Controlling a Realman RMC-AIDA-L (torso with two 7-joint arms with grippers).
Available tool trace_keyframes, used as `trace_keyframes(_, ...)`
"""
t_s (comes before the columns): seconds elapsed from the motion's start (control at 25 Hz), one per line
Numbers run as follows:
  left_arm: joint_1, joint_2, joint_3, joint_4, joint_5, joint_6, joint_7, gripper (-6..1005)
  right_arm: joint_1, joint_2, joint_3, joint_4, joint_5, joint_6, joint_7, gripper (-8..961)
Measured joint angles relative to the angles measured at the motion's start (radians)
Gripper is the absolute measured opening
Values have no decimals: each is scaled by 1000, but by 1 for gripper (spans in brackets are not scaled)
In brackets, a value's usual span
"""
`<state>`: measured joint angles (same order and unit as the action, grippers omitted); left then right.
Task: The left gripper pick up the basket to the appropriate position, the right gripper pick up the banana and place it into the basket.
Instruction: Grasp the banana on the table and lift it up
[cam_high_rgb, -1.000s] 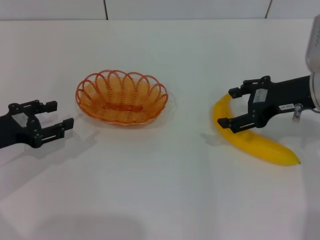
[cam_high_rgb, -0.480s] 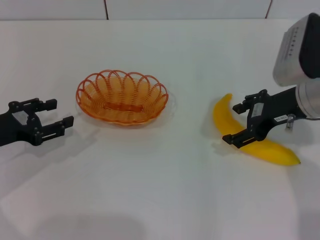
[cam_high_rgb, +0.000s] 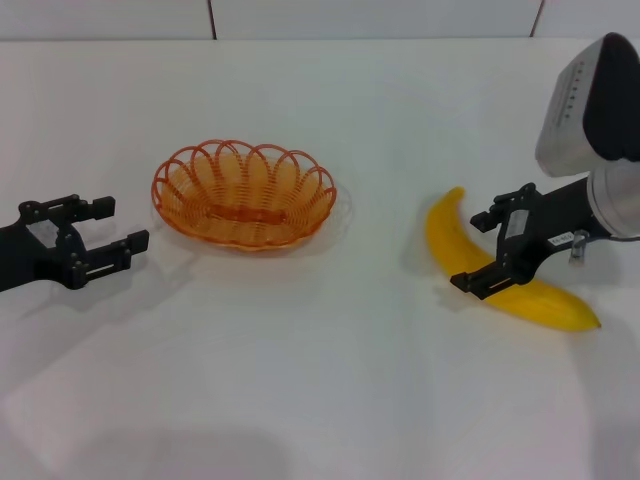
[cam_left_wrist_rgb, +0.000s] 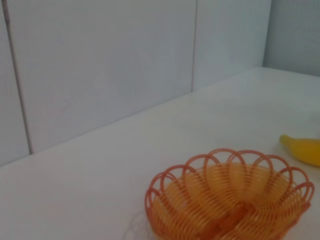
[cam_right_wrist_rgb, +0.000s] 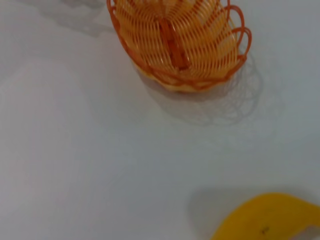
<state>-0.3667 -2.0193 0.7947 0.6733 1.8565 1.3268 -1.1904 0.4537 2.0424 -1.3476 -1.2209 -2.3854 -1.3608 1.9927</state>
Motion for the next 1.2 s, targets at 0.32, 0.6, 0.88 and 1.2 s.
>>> trace_keyframes(0.32, -3, 0, 0, 0, 1, 0, -2, 666, 34, -2, -1, 64, -15, 14, 9, 890)
trace_keyframes(0.6, -8, 0, 0, 0, 1, 0, -2, 666, 43, -2, -2, 81, -15, 31, 9, 890)
trace_keyframes(0.88, -9, -2, 0, 0, 1, 0, -2, 666, 65, -2, -2, 117, -33, 36, 9, 890)
trace_keyframes(1.2, -9, -3, 0, 0, 1, 0, 0, 666, 72, -1, -2, 118, -37, 37, 13, 861)
